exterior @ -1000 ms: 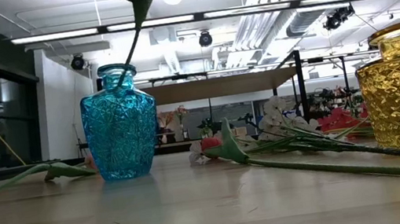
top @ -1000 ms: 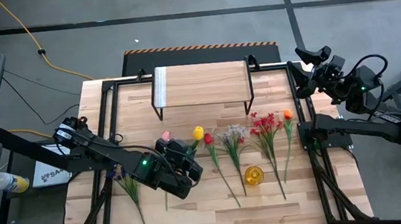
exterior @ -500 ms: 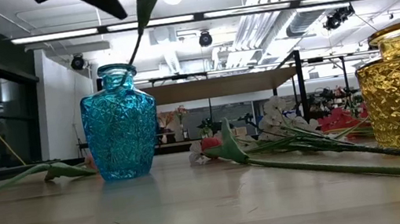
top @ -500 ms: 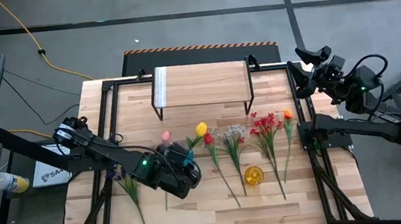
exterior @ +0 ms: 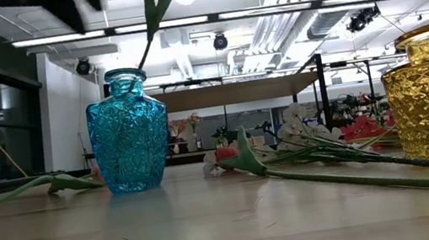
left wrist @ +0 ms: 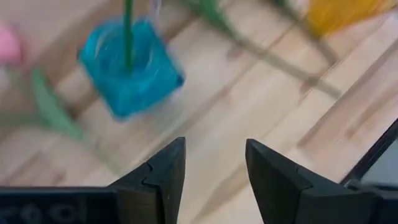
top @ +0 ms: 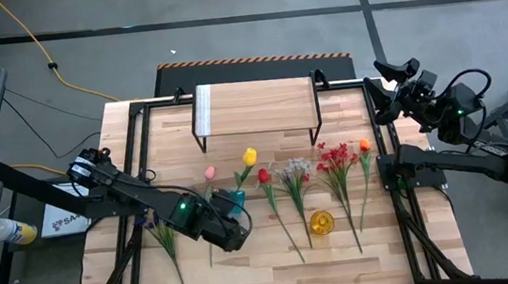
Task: Pick and place flowers into a vace then onto a shelf
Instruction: Put the pink flower into the blue vase
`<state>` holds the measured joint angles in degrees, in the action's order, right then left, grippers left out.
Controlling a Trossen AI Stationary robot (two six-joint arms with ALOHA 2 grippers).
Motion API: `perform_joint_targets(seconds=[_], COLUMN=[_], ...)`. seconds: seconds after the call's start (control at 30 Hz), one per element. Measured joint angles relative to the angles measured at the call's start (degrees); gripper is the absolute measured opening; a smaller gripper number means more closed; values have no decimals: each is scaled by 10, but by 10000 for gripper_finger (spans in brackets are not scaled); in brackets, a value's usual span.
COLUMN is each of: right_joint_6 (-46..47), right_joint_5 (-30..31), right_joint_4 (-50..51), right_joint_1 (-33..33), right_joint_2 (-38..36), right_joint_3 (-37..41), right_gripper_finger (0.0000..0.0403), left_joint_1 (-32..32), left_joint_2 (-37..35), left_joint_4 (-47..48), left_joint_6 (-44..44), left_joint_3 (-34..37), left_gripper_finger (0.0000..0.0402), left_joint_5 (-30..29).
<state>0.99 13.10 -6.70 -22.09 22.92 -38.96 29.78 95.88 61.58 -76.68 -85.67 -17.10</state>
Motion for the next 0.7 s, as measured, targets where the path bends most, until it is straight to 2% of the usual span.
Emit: perform_joint_targets(seconds=[0.1, 0.2, 0.47, 0.7], right_joint_6=[0, 0, 0, 0], right_joint_5=[0, 0, 0, 0], right_joint_4=[0, 0, 0, 0], right_joint_1=[0, 0, 0, 0], right_joint_2=[0, 0, 0, 0], right_joint_3=[0, 0, 0, 0], right_gripper_finger=[287, 287, 287, 287], left_joint_1=[13, 36, 84, 84], left_joint_2=[0, 0, 9, 61], left_joint_4=[42, 80, 134, 136], left_joint_6=[-36, -95, -270, -330], left_joint_3=[0, 0, 0, 0], left_gripper_finger=[194, 191, 177, 166], left_joint_5=[42, 47, -17, -32])
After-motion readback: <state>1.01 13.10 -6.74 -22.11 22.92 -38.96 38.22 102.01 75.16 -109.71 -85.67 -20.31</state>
